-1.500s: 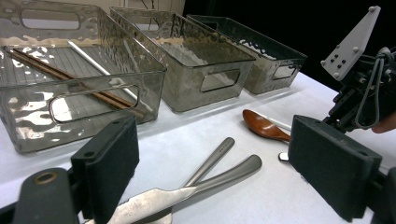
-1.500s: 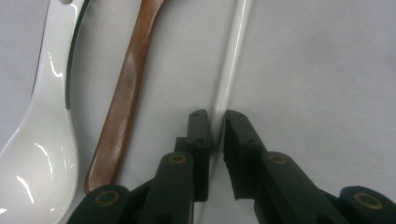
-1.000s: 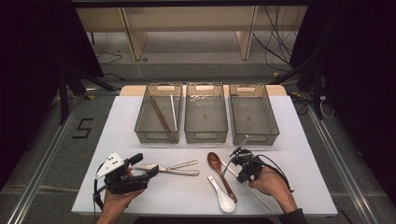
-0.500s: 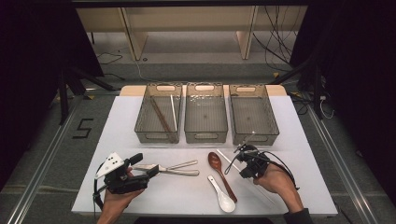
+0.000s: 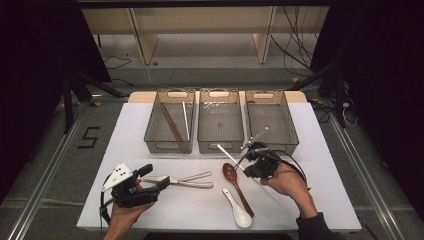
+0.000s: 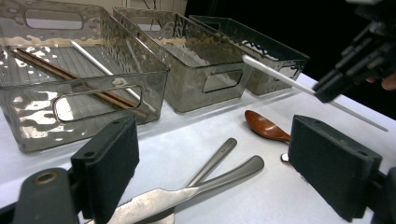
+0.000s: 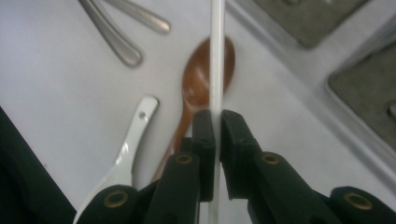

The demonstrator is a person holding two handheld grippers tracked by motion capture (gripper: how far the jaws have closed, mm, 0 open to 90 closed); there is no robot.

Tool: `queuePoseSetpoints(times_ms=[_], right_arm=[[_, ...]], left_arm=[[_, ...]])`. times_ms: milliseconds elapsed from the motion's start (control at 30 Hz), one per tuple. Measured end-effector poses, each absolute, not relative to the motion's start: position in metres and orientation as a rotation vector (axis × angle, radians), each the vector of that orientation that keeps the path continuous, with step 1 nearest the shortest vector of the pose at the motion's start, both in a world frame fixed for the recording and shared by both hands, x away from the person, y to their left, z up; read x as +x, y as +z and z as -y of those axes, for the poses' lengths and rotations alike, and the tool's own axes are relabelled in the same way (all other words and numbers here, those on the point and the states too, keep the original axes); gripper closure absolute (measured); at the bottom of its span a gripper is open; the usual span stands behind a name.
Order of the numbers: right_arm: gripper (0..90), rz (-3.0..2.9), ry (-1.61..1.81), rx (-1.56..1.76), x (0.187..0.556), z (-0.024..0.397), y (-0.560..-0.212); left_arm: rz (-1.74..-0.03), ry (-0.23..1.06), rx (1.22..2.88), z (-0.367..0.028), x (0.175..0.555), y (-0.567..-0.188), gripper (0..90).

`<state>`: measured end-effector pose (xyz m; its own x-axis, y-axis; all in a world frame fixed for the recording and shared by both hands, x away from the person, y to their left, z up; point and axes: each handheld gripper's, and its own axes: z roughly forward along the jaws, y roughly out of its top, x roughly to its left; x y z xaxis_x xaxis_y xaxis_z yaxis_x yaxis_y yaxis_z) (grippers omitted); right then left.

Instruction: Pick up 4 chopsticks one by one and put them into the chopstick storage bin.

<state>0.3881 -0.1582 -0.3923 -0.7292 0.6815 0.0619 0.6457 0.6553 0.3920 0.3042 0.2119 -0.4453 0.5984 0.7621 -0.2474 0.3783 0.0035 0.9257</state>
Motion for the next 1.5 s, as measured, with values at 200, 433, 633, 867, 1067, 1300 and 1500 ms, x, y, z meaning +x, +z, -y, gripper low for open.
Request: queuePoseSetpoints(times_ms=[200,433,633,867,1067,1300,1500], right_arm=[[85.1,-2.763,0.733,1.091,0.401,0.141,-0.381],[85.1,-2.743,0.870,1.074,0.418,0.128,-0.372],[85.1,-2.721,0.940,1.072,0.429,0.118,-0.363],[85.1,-2.697,1.006,1.073,0.446,0.105,-0.354],[85.1,-2.659,1.044,1.084,0.461,0.094,-0.348],[85.0,-2.638,1.087,1.111,0.475,0.081,-0.344],[85.0,-2.637,1.119,1.097,0.483,0.066,-0.342]], left_arm=[[-0.973,0.390,1.605,-0.213,0.304,-0.445,15.9],[-0.966,0.391,1.608,-0.212,0.304,-0.445,15.9],[-0.967,0.389,1.605,-0.212,0.304,-0.445,15.9],[-0.969,0.390,1.600,-0.212,0.304,-0.445,15.9],[-0.968,0.389,1.597,-0.212,0.304,-0.445,15.9],[-0.968,0.386,1.597,-0.212,0.304,-0.445,15.9],[-0.968,0.383,1.596,-0.212,0.304,-0.445,15.9]])
